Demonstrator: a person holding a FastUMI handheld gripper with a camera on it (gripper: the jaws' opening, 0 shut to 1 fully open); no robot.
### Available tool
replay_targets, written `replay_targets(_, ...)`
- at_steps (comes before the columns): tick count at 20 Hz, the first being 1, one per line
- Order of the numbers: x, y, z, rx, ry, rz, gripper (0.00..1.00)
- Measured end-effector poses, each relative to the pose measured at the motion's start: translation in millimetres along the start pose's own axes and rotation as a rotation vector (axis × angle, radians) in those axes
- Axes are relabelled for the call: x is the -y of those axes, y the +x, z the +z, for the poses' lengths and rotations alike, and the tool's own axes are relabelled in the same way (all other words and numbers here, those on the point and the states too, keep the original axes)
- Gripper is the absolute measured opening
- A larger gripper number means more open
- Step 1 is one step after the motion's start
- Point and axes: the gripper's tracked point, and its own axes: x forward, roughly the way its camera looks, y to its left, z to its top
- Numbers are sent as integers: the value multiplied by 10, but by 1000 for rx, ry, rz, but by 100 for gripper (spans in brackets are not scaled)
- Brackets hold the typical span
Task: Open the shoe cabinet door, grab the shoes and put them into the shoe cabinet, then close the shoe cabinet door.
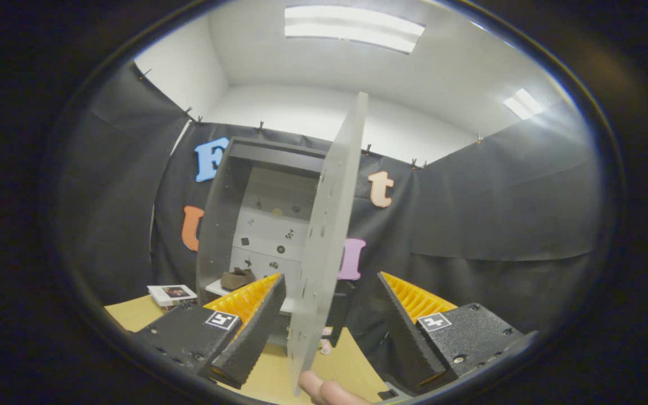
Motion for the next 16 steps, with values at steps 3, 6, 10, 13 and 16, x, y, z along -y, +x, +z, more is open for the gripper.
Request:
replay_targets(3, 328, -97, -47, -1, 11, -44, 100)
replay_targets(6, 659, 30, -217, -26, 39, -85, 100)
replay_targets(10, 913, 450, -567, -81, 27, -76, 100)
replay_targets(13, 1110, 896, -685, -40, -1, -104, 100)
replay_targets(16, 907, 1117, -990, -122, 77, 11, 100)
